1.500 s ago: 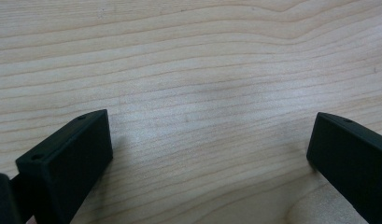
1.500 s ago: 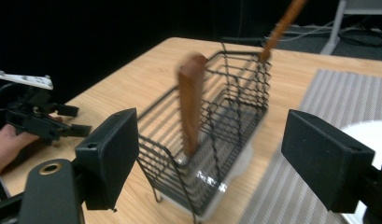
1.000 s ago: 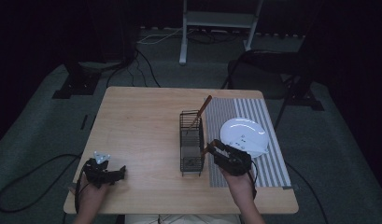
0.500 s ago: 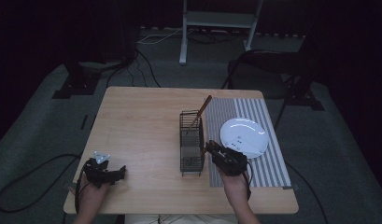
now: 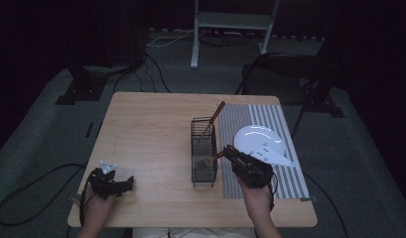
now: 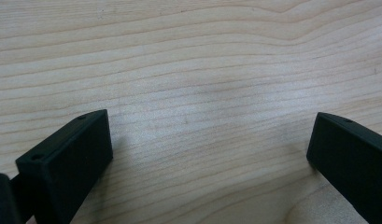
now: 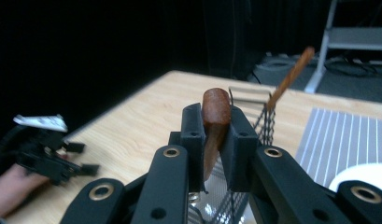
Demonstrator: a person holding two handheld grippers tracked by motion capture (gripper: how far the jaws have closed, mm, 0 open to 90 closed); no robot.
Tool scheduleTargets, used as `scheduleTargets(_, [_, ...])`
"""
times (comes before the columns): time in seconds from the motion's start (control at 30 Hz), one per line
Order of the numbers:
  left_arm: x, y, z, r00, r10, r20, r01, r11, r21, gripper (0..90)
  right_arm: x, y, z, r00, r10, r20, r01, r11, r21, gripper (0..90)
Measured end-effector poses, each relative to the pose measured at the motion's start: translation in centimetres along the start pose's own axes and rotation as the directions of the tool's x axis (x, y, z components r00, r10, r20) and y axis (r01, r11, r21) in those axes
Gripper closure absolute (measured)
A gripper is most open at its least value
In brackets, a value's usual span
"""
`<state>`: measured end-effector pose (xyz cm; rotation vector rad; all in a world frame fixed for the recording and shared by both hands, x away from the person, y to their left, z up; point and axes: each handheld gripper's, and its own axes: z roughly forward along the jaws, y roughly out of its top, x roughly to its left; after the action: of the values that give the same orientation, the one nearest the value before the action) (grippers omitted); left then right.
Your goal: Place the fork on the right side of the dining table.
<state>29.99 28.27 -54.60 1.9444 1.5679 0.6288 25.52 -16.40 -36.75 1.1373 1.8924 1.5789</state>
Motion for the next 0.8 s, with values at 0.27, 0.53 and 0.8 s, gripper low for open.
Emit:
scheduleTargets(0.27, [0.0, 0.0, 0.0, 1.0000, -0.001, -0.001, 0.001, 1.0000, 0.000, 0.0, -0.6, 2.3, -4.0, 0.9990, -0.007, 0.045, 0.013, 0.992, -0.127, 80.7])
scheduleTargets(0.53, [0.0, 0.0, 0.0, 1.0000, -0.002, -0.001, 0.002, 1.0000, -0.001, 0.0, -3.1, 2.4, -6.8, 0.9876, 0.023, 0.155, 0.002, 0.987, -0.160, 80.7])
scheduleTargets(0.8, [0.0, 0.0, 0.0, 1.0000, -0.003, -0.001, 0.003, 1.0000, -0.002, 0.0, -6.4, -1.8, -6.5, 0.9729, 0.121, 0.197, -0.106, 0.991, -0.081, 80.6])
